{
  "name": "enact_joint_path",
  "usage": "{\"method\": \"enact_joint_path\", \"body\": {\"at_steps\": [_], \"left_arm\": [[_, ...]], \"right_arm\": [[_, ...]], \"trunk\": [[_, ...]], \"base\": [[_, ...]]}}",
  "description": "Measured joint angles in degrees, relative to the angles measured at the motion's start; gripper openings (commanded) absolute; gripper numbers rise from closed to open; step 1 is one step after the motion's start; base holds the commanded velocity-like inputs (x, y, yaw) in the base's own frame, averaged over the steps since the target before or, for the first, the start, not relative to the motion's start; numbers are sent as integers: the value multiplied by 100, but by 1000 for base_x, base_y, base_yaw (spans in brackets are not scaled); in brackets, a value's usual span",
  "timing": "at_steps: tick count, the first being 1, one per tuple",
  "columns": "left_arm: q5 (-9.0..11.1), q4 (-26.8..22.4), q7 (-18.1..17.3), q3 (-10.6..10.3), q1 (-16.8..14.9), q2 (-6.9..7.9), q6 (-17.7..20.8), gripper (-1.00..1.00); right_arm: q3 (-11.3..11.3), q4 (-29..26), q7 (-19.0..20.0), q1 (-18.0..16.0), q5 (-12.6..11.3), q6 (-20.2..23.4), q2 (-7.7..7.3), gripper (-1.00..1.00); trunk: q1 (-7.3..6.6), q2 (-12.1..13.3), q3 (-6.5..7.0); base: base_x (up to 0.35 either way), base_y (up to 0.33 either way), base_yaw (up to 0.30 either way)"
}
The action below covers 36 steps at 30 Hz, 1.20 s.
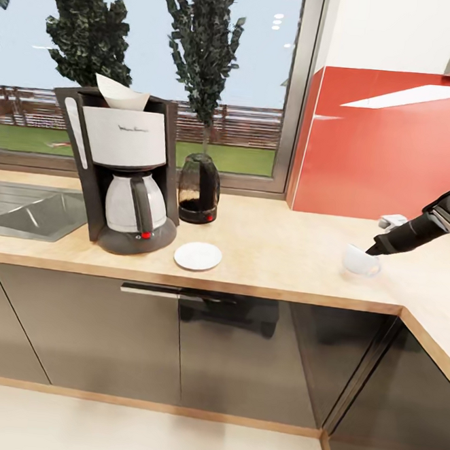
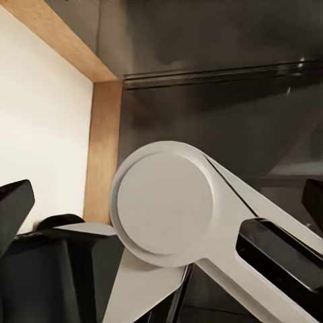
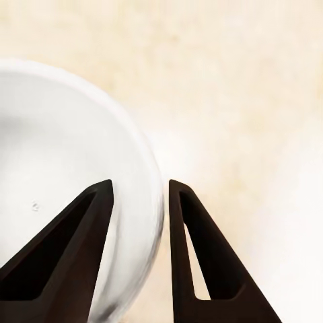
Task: Set up a coffee station on the kitchen countertop: keep the coffee maker on the countertop, move the bottle of coffee from the kitchen shelf to the counter next to the coffee maker, place a paper coffee filter on top of the coffee maker, put the saucer next to the coffee maker with the coffee cup on the saucer, and place the electric kettle next to the coffee maker.
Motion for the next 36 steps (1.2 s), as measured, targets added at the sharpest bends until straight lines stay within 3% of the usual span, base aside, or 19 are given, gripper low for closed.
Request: {"method": "enact_joint_path", "body": {"at_steps": [5, 12, 17, 20, 24, 36], "left_arm": [[2, 0, 0, 0, 0, 0, -2, 100], [0, 1, 0, -1, -1, 0, -9, 100], [0, 1, 0, 2, -1, 0, -16, 100], [0, 0, 0, 0, 0, 0, -15, 100], [1, 0, 0, 1, 0, 0, -11, 100], [3, 0, 0, 7, 0, 0, -9, 100]], "right_arm": [[-14, -5, -8, 0, -5, 8, 152, -100], [-21, -10, -278, -63, 22, 22, 687, -100], [-33, 3, -560, -161, 357, 20, 1096, -100], [-36, 7, -597, -187, 463, 20, 1232, -100], [-37, 8, -617, -248, 521, 22, 1354, -100], [-36, 9, -618, -266, 539, 12, 1496, -100]], "trunk": [[0, 0, 44], [0, 0, 106], [0, 0, 151], [0, 0, 177], [0, 0, 213], [0, 0, 289]], "base": [[0, 0, 0], [0, 0, 0], [0, 0, 0], [0, 0, 0], [0, 0, 0], [0, 0, 0]]}}
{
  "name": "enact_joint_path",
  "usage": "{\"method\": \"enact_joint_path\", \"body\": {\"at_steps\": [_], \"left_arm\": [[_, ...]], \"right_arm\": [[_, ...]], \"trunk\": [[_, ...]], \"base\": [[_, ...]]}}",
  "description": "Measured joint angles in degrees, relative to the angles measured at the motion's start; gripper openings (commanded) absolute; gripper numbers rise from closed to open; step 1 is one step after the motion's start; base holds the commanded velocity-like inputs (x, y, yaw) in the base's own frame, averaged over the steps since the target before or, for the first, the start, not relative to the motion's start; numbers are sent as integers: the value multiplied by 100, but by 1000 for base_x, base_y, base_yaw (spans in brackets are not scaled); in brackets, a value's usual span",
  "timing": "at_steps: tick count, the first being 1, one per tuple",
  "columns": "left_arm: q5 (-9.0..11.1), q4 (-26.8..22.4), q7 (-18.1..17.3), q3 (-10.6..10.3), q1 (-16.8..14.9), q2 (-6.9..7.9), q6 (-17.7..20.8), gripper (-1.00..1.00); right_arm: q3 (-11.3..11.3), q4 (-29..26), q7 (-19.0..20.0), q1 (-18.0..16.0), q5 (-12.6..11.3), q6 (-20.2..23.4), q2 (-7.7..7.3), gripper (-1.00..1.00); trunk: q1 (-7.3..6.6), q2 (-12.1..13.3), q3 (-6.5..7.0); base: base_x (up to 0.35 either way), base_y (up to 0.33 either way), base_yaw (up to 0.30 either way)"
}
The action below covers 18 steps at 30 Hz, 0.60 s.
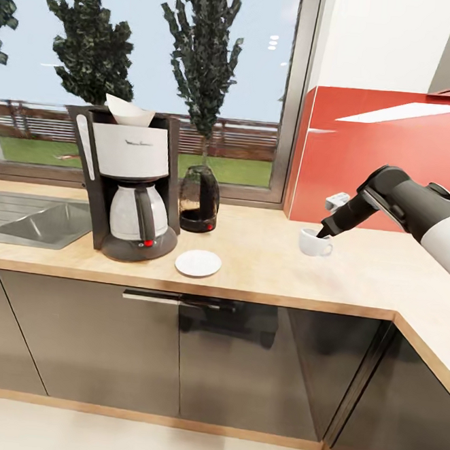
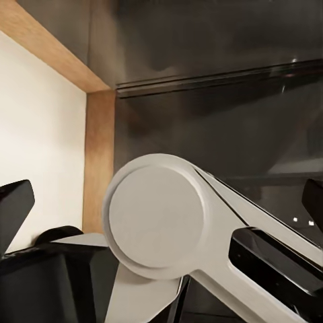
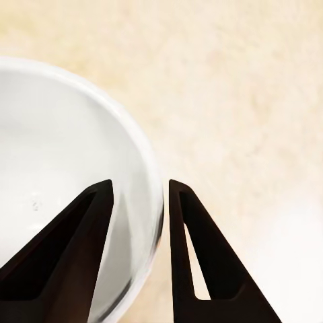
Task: Set up a coffee station on the kitchen countertop: keep the coffee maker on the countertop, move the bottle of coffee from the kitchen shelf to the counter next to the coffee maker, place a paper coffee filter on top of the coffee maker, put the saucer next to the coffee maker with the coffee cup on the saucer, and place the electric kettle next to the coffee maker.
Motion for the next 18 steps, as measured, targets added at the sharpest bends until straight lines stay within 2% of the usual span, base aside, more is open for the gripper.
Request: {"method": "enact_joint_path", "body": {"at_steps": [18], "left_arm": [[-2, 0, 0, 0, 0, 0, 0, 100]], "right_arm": [[-8, 5, 3, 3, -3, -8, -2, -100]], "trunk": [[0, 0, 3]], "base": [[0, 0, 4]]}}
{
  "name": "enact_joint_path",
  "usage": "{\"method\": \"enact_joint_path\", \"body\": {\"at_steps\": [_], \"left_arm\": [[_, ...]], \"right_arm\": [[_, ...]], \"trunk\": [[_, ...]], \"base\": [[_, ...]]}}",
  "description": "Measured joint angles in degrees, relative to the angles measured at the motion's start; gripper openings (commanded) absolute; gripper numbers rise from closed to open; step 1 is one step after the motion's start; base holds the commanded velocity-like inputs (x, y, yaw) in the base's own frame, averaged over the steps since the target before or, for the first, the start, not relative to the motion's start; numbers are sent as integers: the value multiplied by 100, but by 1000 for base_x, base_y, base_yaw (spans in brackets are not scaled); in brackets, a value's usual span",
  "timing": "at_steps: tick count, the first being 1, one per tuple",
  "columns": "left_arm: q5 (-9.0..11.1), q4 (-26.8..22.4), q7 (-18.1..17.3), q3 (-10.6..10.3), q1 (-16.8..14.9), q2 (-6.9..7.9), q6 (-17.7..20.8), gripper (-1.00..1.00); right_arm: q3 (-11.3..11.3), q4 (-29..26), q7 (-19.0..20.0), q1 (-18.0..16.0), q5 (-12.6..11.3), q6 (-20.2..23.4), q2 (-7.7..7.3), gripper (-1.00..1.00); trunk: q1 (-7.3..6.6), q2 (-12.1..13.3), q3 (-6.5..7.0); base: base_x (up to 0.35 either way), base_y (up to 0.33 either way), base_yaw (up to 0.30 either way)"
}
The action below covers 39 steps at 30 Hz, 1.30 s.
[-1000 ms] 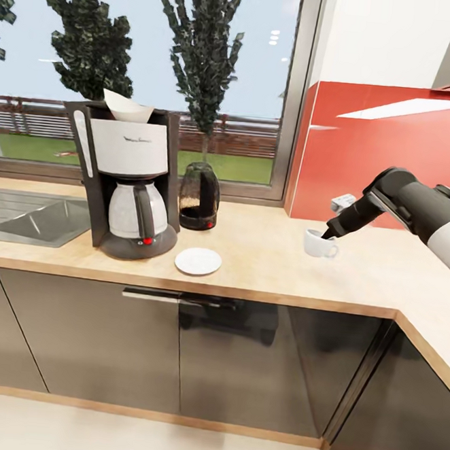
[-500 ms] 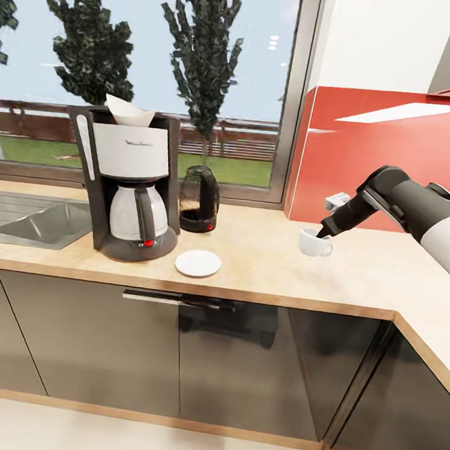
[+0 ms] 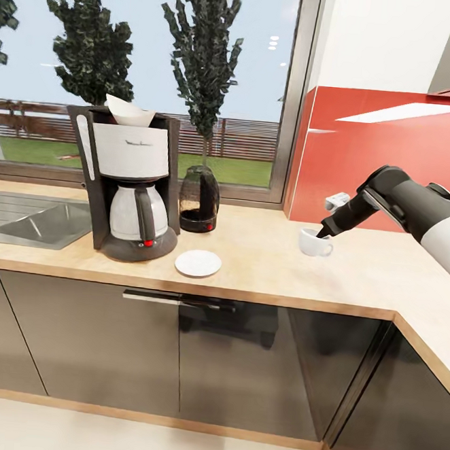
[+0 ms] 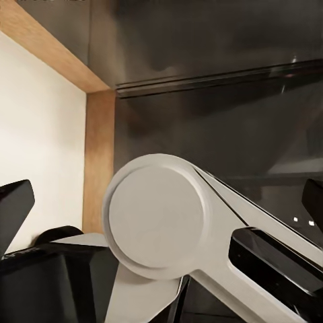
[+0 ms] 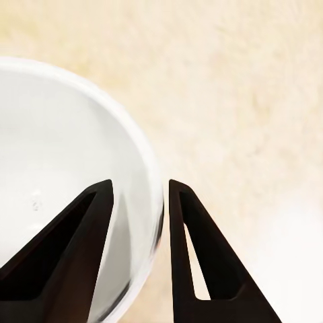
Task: Set up a coffee station on the kitchen countertop: keep the coffee maker on the countertop, move the bottle of coffee from the kitchen shelf to the counter next to the coffee maker, place a paper coffee filter on top of the coffee maker, put the saucer next to the coffee maker with the coffee cup on the saucer, and place the electric kettle next to the coffee maker.
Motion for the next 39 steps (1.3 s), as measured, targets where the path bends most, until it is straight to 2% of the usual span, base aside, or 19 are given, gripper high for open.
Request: {"method": "enact_joint_path", "body": {"at_steps": [39], "left_arm": [[-1, -1, 0, 0, 0, 0, 0, 100]], "right_arm": [[0, 13, -3, 9, -8, -2, 0, -100]], "trunk": [[0, 0, 0]], "base": [[0, 0, 245]]}}
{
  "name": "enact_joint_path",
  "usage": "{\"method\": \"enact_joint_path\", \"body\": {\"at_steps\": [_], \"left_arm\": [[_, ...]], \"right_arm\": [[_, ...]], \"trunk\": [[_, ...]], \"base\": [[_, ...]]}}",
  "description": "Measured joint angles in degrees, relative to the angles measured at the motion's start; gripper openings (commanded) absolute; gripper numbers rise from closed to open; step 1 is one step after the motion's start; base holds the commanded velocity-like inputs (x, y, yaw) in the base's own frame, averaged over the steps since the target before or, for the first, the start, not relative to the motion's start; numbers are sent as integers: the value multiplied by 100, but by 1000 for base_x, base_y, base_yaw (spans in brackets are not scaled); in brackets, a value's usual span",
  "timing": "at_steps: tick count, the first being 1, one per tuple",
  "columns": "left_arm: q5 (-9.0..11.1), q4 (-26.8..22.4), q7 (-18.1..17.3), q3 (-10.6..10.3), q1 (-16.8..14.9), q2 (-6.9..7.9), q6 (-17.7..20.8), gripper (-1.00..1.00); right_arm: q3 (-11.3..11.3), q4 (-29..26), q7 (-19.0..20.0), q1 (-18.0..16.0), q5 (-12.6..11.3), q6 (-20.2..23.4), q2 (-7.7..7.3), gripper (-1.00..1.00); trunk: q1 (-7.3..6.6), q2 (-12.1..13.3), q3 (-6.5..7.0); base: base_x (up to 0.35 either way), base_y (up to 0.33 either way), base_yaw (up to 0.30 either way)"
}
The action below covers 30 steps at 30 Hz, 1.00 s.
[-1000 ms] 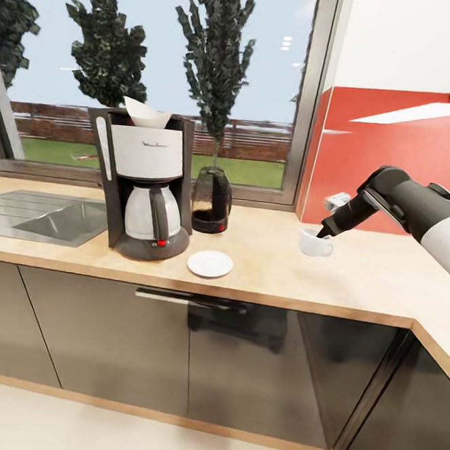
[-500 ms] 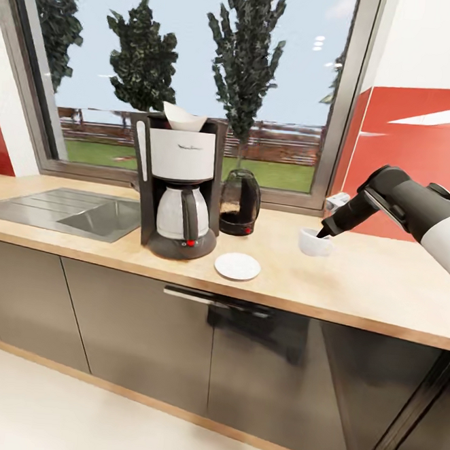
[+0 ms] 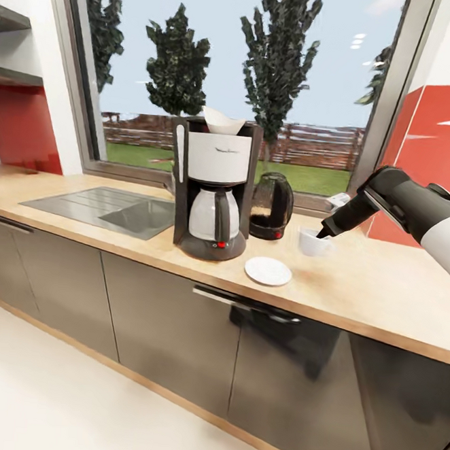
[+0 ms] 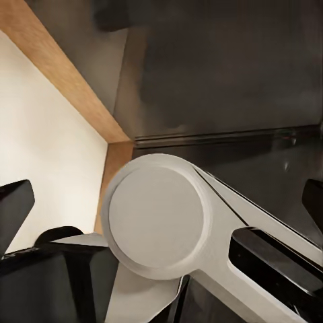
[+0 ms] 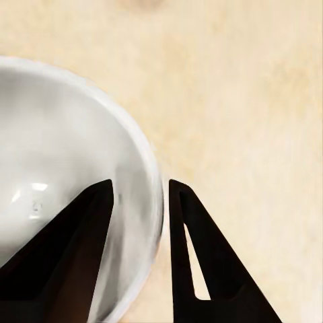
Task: Set up a coffee station on the kitchen countertop: keep the coffee maker on the countertop, move the bottle of coffee from the kitchen shelf to the counter next to the coffee maker, place a paper coffee filter on top of the coffee maker, put the saucer next to the coffee maker with the coffee cup on the saucer, and place the electric kettle next to the coffee maker.
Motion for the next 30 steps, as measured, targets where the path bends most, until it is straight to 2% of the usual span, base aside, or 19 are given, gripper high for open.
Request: {"method": "enact_joint_path", "body": {"at_steps": [6, 18, 26, 30], "left_arm": [[1, 0, 0, 0, 0, 0, 0, 100], [0, 2, 0, -1, -1, 0, 14, 100], [-1, 1, 0, 0, -1, 0, 17, 100], [0, 1, 0, 0, -1, 2, 17, 100]], "right_arm": [[1, 0, 1, 0, -1, -1, 0, -100], [-5, -5, 15, 14, -44, 4, 14, -100], [28, -9, 19, 44, -36, 10, 247, -100], [24, -3, 18, 57, -53, 18, 428, -100]], "trunk": [[0, 0, 0], [0, 0, 0], [0, 0, 0], [0, 0, 0]], "base": [[0, 0, 198], [0, 0, 11], [0, 0, 0], [0, 0, 0]]}}
